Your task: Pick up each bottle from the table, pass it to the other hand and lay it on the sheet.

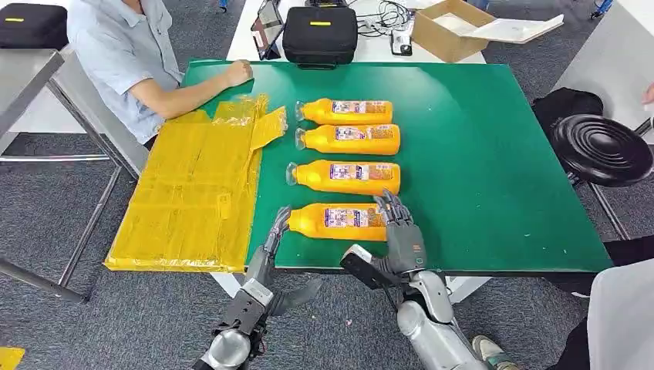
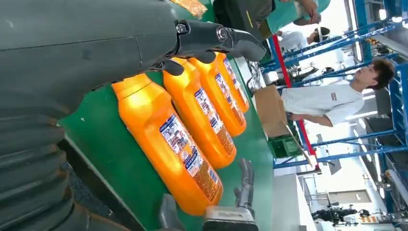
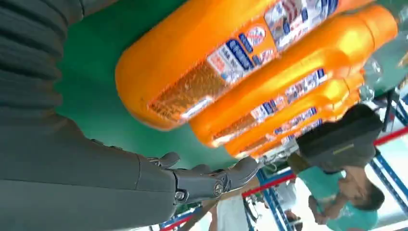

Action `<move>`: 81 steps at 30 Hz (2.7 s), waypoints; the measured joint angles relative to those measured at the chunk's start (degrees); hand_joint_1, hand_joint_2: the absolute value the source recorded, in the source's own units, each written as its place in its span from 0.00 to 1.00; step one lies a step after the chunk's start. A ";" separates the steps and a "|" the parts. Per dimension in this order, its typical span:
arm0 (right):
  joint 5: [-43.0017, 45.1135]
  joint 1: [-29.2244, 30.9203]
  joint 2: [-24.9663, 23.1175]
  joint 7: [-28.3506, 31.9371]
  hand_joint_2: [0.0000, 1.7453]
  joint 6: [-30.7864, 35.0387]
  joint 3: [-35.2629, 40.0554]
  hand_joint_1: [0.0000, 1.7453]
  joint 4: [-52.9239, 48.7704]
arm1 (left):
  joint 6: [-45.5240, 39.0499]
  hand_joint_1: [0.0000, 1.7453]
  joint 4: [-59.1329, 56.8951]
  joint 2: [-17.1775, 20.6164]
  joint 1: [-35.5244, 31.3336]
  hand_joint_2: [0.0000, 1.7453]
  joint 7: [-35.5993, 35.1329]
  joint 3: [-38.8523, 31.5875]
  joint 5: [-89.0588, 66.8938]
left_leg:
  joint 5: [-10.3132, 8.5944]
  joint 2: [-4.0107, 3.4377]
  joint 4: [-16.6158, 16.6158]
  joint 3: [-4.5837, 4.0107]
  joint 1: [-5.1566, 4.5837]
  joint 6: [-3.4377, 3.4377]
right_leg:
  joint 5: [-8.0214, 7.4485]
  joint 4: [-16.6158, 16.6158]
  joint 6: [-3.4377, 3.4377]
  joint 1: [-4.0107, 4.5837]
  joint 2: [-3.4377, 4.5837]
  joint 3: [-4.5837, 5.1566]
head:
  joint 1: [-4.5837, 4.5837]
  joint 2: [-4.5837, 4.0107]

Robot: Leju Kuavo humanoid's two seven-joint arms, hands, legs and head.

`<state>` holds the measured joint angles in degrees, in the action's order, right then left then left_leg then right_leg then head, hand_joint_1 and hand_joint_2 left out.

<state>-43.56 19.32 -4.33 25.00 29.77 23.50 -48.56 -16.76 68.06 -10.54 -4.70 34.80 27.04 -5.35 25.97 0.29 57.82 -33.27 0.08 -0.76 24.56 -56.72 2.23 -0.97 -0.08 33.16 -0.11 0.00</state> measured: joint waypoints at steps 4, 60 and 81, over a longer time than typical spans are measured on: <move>-1.46 1.44 -0.11 -1.42 1.00 -1.57 1.37 0.00 2.25 | 0.57 0.00 -0.15 -0.13 -0.53 1.00 0.00 0.26 0.13 | -0.01 0.01 0.00 0.00 0.00 0.00 | -0.01 0.00 0.00 0.00 0.00 -0.01 | 0.00 0.00; -18.47 13.78 -0.81 -25.13 1.00 -9.07 5.92 0.95 19.47 | 1.18 0.00 1.55 -0.92 -0.82 1.00 -2.19 -1.18 -2.30 | -0.03 -0.02 0.02 0.22 -0.02 -0.02 | -0.03 0.00 0.03 -0.05 0.01 -0.20 | 0.00 0.00; -10.77 16.30 -0.39 -15.56 1.00 -13.40 0.96 1.00 23.80 | 1.25 0.00 0.77 -0.90 -2.63 1.00 -1.03 -1.18 -0.59 | -0.02 -0.01 0.02 0.49 -0.02 -0.03 | -0.03 0.03 0.03 -0.04 0.01 -0.42 | 0.00 0.00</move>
<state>-54.33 35.62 -4.72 9.45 16.37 24.46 -24.76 -15.52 68.83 -11.43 -7.33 33.77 25.86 -5.94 25.96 0.28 57.84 -32.78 0.06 -0.78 24.53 -56.69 2.26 -1.01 -0.08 32.74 -0.11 0.00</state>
